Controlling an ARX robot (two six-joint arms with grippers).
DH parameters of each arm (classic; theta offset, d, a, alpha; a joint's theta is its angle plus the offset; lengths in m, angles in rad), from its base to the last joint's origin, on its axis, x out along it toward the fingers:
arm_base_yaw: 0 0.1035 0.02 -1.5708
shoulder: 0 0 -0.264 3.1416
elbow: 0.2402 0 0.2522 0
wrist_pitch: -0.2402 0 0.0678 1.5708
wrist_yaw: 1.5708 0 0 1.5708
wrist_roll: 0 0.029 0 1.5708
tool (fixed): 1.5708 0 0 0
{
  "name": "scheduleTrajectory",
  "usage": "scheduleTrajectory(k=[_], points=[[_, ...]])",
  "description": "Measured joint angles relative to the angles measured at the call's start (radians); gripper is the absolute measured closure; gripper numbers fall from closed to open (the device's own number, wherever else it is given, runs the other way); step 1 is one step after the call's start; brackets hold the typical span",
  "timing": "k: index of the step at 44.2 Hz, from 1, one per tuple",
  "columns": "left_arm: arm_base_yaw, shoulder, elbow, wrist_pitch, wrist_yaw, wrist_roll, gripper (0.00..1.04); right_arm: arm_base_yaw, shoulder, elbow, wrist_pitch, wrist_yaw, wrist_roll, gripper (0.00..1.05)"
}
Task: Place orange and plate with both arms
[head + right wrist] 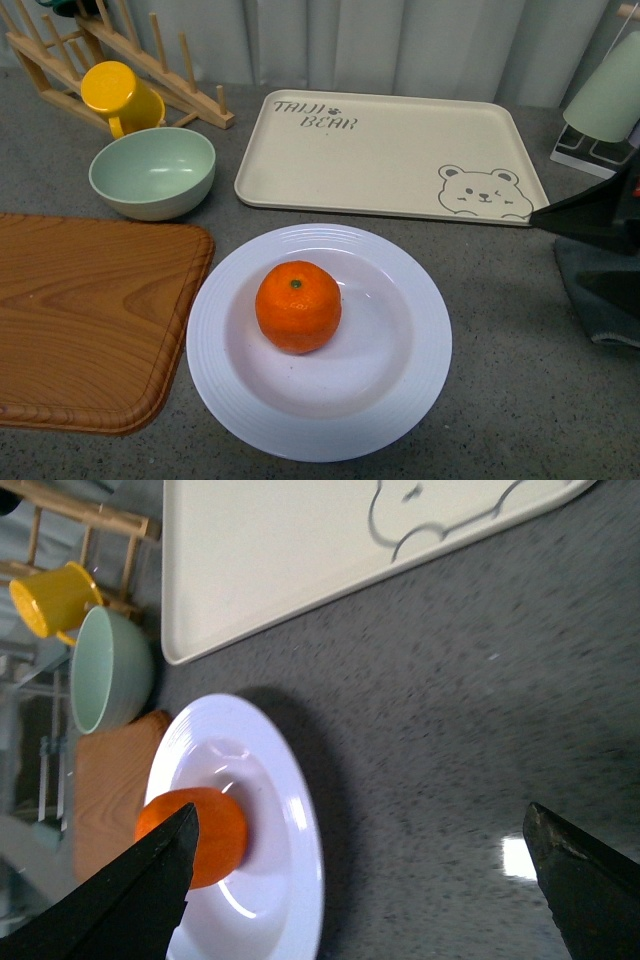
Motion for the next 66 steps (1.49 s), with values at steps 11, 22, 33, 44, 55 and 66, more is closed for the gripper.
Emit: scheduleTrajectory(k=[11,22,33,44,55,66], points=[[0.000,0.000,0.000,0.000,0.000,0.000,0.07,0.166,0.169,0.047,0.117,-0.069,0.156,0.09],[0.000,0.000,0.000,0.000,0.000,0.000,0.07,0.261,0.220,0.067,0.126,-0.095,0.226,0.09],[0.000,0.000,0.000,0.000,0.000,0.000,0.07,0.283,0.267,0.071,0.154,-0.097,0.258,0.09],[0.000,0.000,0.000,0.000,0.000,0.000,0.07,0.287,0.288,0.079,0.156,-0.077,0.276,0.22],[0.000,0.000,0.000,0.000,0.000,0.000,0.07,0.282,0.299,0.081,0.134,-0.069,0.261,0.66],[0.000,0.000,0.000,0.000,0.000,0.000,0.07,0.277,0.309,0.084,0.109,-0.093,0.217,0.99]])
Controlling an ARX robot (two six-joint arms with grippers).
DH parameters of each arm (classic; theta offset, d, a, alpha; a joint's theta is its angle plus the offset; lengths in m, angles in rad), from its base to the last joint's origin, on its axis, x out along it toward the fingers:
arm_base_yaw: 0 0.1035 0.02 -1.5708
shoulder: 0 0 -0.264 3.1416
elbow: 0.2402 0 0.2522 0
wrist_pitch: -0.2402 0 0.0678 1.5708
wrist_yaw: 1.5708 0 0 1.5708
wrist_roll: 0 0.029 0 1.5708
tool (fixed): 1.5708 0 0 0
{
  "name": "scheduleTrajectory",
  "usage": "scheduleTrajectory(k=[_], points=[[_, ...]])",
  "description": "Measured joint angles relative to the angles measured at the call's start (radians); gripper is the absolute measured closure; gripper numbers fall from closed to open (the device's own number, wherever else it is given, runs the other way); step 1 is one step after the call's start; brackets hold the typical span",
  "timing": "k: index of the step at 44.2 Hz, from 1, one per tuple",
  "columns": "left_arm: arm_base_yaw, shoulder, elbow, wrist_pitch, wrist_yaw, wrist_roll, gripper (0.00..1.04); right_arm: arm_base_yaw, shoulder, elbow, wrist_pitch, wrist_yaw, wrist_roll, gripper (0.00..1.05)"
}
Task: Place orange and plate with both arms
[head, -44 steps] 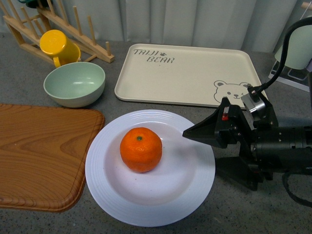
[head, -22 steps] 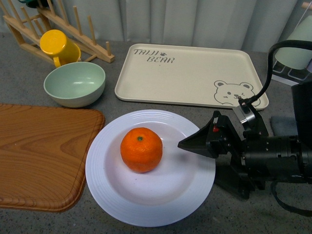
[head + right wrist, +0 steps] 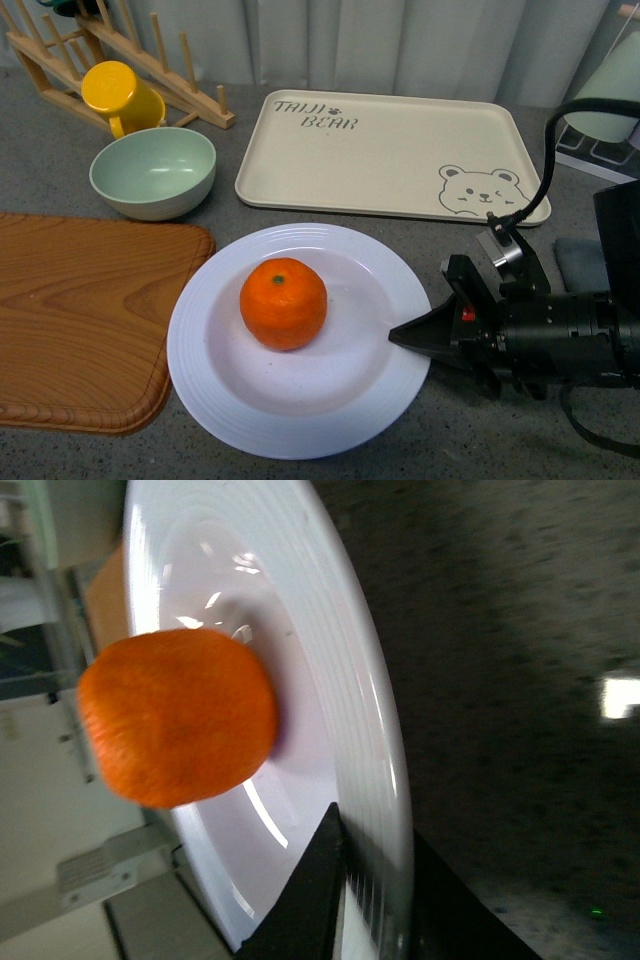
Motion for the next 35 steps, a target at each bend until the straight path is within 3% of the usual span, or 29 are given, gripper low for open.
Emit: scheduleTrajectory(k=[12,21,27,35], points=[[0.000,0.000,0.000,0.000,0.000,0.000,0.07,-0.001,-0.014,-0.019,0.100,-0.034,0.014,1.03],[0.000,0.000,0.000,0.000,0.000,0.000,0.07,-0.024,-0.023,-0.077,0.310,-0.051,0.101,1.03],[0.000,0.000,0.000,0.000,0.000,0.000,0.07,-0.063,-0.022,-0.103,0.550,-0.091,0.256,1.03],[0.000,0.000,0.000,0.000,0.000,0.000,0.07,-0.064,0.010,-0.088,0.707,-0.087,0.390,1.03]])
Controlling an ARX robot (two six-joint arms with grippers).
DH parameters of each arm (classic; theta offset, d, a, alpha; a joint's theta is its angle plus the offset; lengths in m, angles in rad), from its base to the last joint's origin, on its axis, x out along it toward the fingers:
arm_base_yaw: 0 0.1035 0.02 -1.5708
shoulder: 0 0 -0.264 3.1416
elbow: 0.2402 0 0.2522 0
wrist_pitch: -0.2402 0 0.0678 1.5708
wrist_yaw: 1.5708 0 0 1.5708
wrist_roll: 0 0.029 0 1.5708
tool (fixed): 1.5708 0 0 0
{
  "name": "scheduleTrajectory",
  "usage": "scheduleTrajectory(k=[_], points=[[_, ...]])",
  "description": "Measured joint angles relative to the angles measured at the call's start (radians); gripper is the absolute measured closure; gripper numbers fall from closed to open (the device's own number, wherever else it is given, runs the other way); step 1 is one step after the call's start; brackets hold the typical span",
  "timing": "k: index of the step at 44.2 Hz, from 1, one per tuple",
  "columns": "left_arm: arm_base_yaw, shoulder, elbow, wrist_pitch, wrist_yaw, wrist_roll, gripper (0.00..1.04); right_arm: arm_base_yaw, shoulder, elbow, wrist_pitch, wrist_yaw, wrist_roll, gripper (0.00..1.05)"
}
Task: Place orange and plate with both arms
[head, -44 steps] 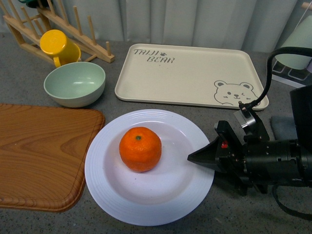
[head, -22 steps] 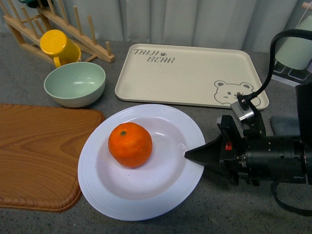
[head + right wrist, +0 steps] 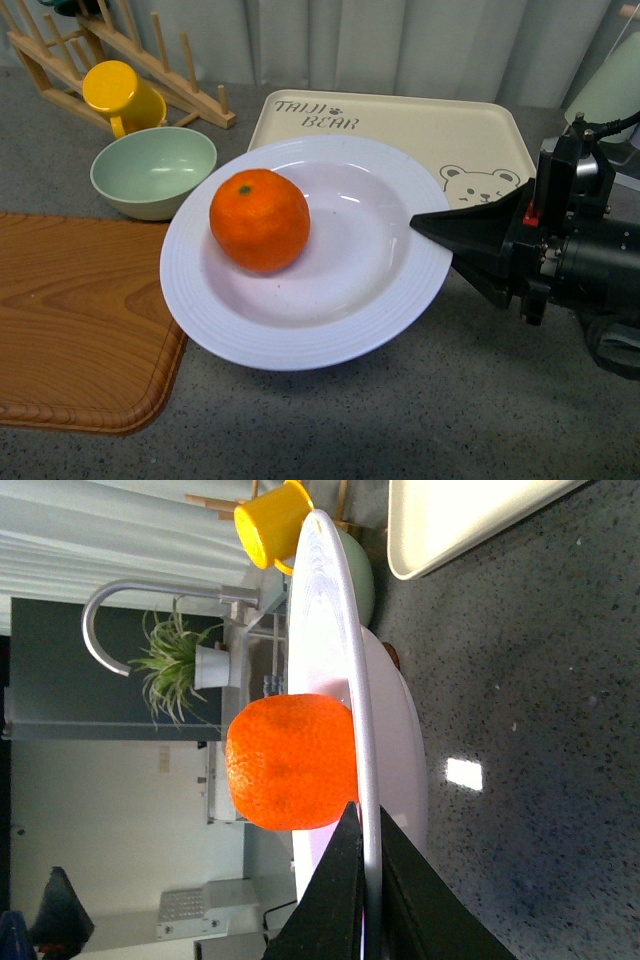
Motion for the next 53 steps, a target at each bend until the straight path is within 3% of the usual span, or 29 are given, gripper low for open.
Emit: scheduleTrajectory(k=[20,32,53], points=[[0.000,0.000,0.000,0.000,0.000,0.000,0.07,-0.011,0.166,0.277,0.060,0.171,0.193,1.03],[0.000,-0.001,0.000,0.000,0.000,0.000,0.07,-0.011,0.248,0.487,-0.032,0.312,0.259,1.03],[0.000,-0.001,0.000,0.000,0.000,0.000,0.07,0.015,0.354,0.660,-0.269,0.455,0.248,1.03]])
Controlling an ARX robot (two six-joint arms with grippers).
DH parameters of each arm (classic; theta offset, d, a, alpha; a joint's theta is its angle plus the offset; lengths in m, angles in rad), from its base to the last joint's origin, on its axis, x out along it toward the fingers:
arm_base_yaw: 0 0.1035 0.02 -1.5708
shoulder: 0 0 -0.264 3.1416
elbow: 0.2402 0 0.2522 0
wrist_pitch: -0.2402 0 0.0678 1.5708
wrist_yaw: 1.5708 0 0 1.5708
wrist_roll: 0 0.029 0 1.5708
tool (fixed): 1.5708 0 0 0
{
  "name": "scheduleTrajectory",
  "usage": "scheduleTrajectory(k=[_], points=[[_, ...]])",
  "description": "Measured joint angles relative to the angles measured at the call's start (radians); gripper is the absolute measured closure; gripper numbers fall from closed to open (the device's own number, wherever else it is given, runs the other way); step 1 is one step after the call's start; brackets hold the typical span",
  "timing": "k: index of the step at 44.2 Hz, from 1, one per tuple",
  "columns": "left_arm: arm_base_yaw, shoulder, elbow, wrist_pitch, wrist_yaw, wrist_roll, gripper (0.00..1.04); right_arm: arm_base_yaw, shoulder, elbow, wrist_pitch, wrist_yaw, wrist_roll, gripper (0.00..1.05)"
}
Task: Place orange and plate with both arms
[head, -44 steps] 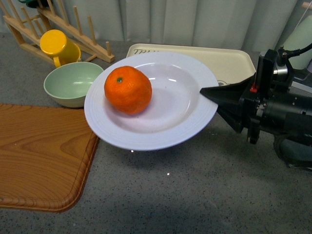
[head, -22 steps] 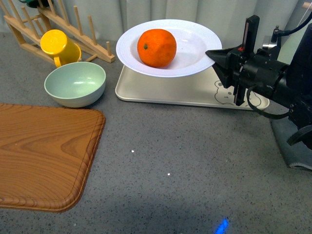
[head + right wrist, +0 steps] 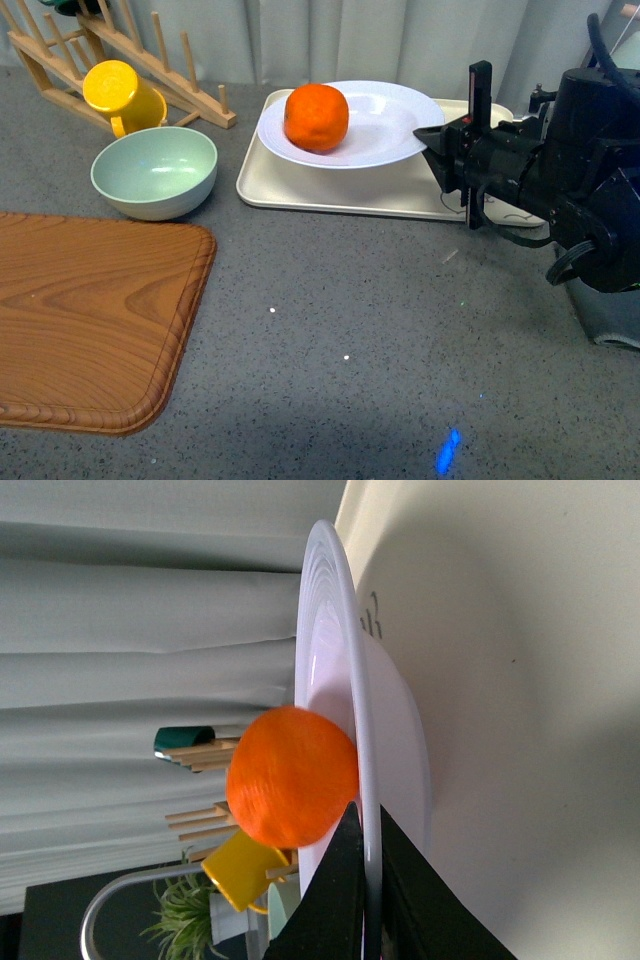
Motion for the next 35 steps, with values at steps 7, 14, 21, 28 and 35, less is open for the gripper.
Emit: scheduleTrajectory(k=[7,14,21,28,35], points=[[0.000,0.000,0.000,0.000,0.000,0.000,0.07,0.005,0.017,0.053,-0.088,0.020,-0.009,1.03],[0.000,0.000,0.000,0.000,0.000,0.000,0.07,0.006,0.017,0.054,-0.111,0.019,-0.038,0.88],[0.000,0.000,0.000,0.000,0.000,0.000,0.07,0.006,-0.024,0.006,-0.150,0.022,-0.111,0.65],[0.000,0.000,0.000,0.000,0.000,0.000,0.07,0.005,-0.115,-0.076,-0.212,0.043,-0.234,0.42],[0.000,0.000,0.000,0.000,0.000,0.000,0.07,-0.009,-0.246,-0.182,-0.253,0.062,-0.368,0.17]])
